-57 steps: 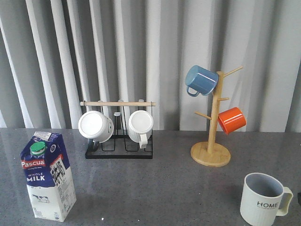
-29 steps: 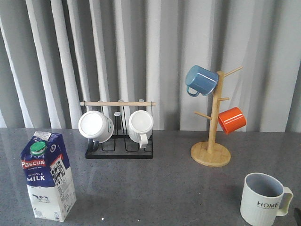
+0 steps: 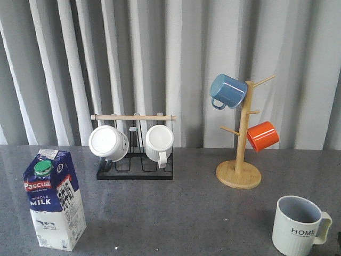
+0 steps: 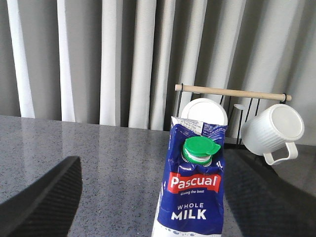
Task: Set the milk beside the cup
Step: 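Move the right gripper down to the white HOME mug's handle, then grasp the mug handle with the right gripper and slide it toward the table center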
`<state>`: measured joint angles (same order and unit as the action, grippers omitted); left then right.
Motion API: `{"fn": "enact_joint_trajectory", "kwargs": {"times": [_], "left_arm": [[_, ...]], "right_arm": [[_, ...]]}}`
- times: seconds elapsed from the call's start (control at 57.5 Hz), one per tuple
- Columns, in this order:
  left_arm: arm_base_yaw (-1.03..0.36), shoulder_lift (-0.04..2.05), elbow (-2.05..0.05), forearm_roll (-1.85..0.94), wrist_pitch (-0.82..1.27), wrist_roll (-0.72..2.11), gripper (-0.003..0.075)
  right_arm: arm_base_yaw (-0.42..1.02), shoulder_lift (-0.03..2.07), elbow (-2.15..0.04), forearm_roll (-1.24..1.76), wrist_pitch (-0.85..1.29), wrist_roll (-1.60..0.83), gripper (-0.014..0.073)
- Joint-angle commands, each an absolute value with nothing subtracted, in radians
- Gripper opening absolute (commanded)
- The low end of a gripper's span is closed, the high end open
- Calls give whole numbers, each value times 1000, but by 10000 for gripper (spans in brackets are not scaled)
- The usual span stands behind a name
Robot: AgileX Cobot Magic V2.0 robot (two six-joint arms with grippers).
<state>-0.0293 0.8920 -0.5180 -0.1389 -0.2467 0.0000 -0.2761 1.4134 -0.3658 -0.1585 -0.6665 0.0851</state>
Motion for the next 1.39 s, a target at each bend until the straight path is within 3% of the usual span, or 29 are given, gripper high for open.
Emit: {"fn": "enact_joint_trajectory", "kwargs": {"times": [0.0, 0.592, 1.183, 1.27, 1.374], "left_arm": [[-34, 885, -554, -146, -331, 0, 570], [-34, 885, -554, -146, -331, 0, 570], [-34, 885, -554, -146, -331, 0, 570], [-34, 885, -554, -146, -331, 0, 570], [-34, 885, -554, -146, -331, 0, 570]], "right_arm": [[-284, 1448, -395, -171, -787, 53, 563], [-284, 1633, -400, -178, -1068, -6, 563], [-284, 1747, -519, -234, -1048, 13, 559], [-284, 1769, -545, -237, -1043, 32, 509], [-282, 1776, -568, -239, -1037, 36, 313]]}}
